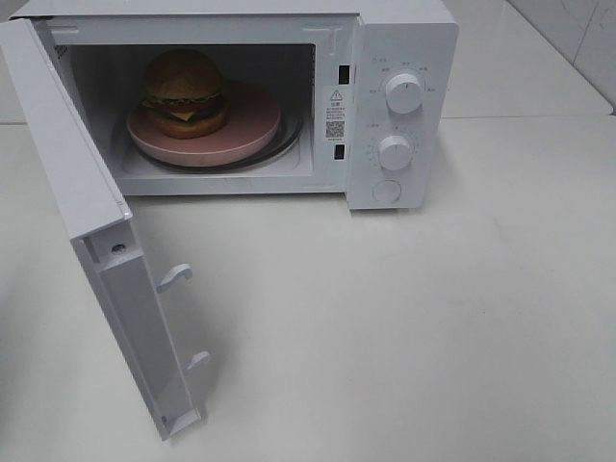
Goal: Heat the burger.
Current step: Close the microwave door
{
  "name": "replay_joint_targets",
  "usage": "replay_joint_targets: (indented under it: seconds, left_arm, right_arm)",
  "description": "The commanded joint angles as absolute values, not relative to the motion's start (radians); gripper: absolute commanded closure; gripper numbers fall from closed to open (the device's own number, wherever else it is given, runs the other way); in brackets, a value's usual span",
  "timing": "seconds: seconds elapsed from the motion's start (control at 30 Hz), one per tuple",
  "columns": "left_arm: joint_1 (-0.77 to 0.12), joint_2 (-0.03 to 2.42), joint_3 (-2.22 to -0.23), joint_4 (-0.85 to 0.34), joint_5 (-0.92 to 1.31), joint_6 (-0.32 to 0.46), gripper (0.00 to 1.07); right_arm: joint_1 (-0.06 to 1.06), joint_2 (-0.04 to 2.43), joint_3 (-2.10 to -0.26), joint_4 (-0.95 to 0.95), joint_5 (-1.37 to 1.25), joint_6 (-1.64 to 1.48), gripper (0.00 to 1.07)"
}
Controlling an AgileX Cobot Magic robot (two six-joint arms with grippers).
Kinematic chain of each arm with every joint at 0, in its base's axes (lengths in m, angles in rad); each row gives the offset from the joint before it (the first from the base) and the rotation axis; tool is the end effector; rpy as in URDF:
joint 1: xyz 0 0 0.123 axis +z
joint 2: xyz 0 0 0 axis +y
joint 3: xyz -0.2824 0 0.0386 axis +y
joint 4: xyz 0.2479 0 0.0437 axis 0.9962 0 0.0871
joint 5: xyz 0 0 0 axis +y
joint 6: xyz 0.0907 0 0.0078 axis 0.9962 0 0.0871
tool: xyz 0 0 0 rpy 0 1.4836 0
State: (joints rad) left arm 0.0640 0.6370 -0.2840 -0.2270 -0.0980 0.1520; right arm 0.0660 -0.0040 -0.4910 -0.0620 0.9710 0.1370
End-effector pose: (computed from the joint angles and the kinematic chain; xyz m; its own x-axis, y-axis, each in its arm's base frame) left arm 0.1329 0.0105 0.2618 -0.1623 -0.0844 -0.9831 -0.0979 0.9928 -0.0691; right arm -0.0007 -0.0047 0.2822 -0.3774 0.0769 -0.9229 0.0199 0.9970 0.0750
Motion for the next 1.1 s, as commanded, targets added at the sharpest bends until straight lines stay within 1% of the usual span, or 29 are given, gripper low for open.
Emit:
replay_joint_targets:
  seconds: [0.03, 0.07, 0.1, 0.2, 0.23, 0.27, 0.3, 0.37, 0.4, 0.43, 0.47, 0.5, 0.53, 0.57, 0.6, 0.63, 0.67, 0.7, 0.73, 0.77, 0.83, 0.87, 0.9, 0.93, 1.1]
  left_arm:
    - [0.059, 0.664, -0.24, -0.236, -0.226, 0.149, 1.07]
    - [0.059, 0.696, -0.2, -0.227, -0.321, 0.137, 1.07]
    - [0.059, 0.727, -0.162, -0.208, -0.426, 0.097, 1.07]
    - [0.059, 0.74, -0.15, -0.198, -0.452, 0.077, 1.07]
    - [0.059, 0.776, -0.138, -0.162, -0.472, 0.022, 1.07]
    - [0.059, 0.791, -0.138, -0.137, -0.475, -0.007, 1.07]
    - [0.059, 0.791, -0.138, -0.137, -0.475, -0.007, 1.07]
    - [0.059, 0.873, -0.142, 0.056, -0.55, -0.118, 1.07]
    - [0.059, 0.873, -0.142, 0.056, -0.55, -0.118, 1.07]
    - [0.059, 0.898, -0.145, 0.099, -0.558, -0.138, 1.07]
    - [0.059, 0.945, -0.145, 0.194, -0.605, -0.189, 1.07]
    - [0.059, 0.945, -0.145, 0.194, -0.605, -0.189, 1.07]
    - [0.059, 0.969, -0.145, 0.246, -0.634, -0.223, 1.07]
    - [0.059, 0.969, -0.145, 0.246, -0.634, -0.223, 1.07]
    - [0.059, 1.012, -0.145, 0.33, -0.696, -0.283, 1.07]
    - [0.059, 1.036, -0.145, 0.367, -0.728, -0.305, 1.07]
    - [0.059, 1.036, -0.145, 0.367, -0.728, -0.305, 1.07]
    - [0.059, 1.085, -0.147, 0.419, -0.775, -0.332, 1.07]
    - [0.059, 1.109, -0.151, 0.443, -0.795, -0.347, 1.07]
    - [0.059, 1.109, -0.151, 0.443, -0.795, -0.347, 1.07]
    - [0.059, 1.186, -0.183, 0.564, -0.816, -0.404, 1.07]
    - [0.059, 1.186, -0.183, 0.564, -0.816, -0.404, 1.07]
    - [0.059, 1.203, -0.194, 0.604, -0.826, -0.421, 1.07]
    - [0.059, 1.233, -0.206, 0.668, -0.851, -0.449, 1.07]
    - [0.059, 1.273, -0.22, 0.72, -0.896, -0.478, 1.07]
  right_arm:
    - [0.061, -0.031, -0.489, -0.061, 0.963, 0.131, 0.31]
    - [0.061, -0.031, -0.489, -0.061, 0.963, 0.131, 0.31]
    - [0.061, -0.031, -0.489, -0.061, 0.963, 0.131, 0.31]
    - [0.061, -0.031, -0.489, -0.061, 0.963, 0.131, 0.31]
    - [0.061, -0.031, -0.489, -0.061, 0.963, 0.131, 0.31]
    - [0.061, -0.031, -0.489, -0.061, 0.963, 0.131, 0.31]
    - [0.061, -0.031, -0.489, -0.061, 0.963, 0.131, 0.31]
    - [0.061, -0.031, -0.489, -0.061, 0.963, 0.131, 0.31]
    - [0.061, -0.031, -0.489, -0.061, 0.963, 0.131, 0.31]
    - [0.061, -0.031, -0.489, -0.061, 0.963, 0.131, 0.31]
    - [0.061, -0.031, -0.489, -0.061, 0.963, 0.131, 0.31]
    - [0.061, -0.031, -0.489, -0.061, 0.963, 0.131, 0.31]
    - [0.061, -0.031, -0.489, -0.061, 0.963, 0.131, 0.31]
    - [0.061, -0.031, -0.489, -0.061, 0.963, 0.131, 0.31]
    - [0.061, -0.031, -0.489, -0.061, 0.963, 0.131, 0.31]
    - [0.061, -0.031, -0.489, -0.061, 0.963, 0.131, 0.31]
    - [0.061, -0.031, -0.489, -0.061, 0.963, 0.131, 0.31]
    - [0.061, -0.031, -0.489, -0.061, 0.963, 0.131, 0.31]
    - [0.061, -0.031, -0.489, -0.061, 0.963, 0.131, 0.31]
    - [0.061, -0.031, -0.489, -0.061, 0.963, 0.131, 0.31]
    - [0.061, -0.031, -0.489, -0.061, 0.963, 0.131, 0.31]
    - [0.061, -0.031, -0.489, -0.061, 0.963, 0.131, 0.31]
    - [0.061, -0.031, -0.489, -0.061, 0.963, 0.131, 0.31]
    - [0.061, -0.031, -0.489, -0.061, 0.963, 0.131, 0.31]
    - [0.061, -0.031, -0.489, -0.061, 0.963, 0.131, 0.31]
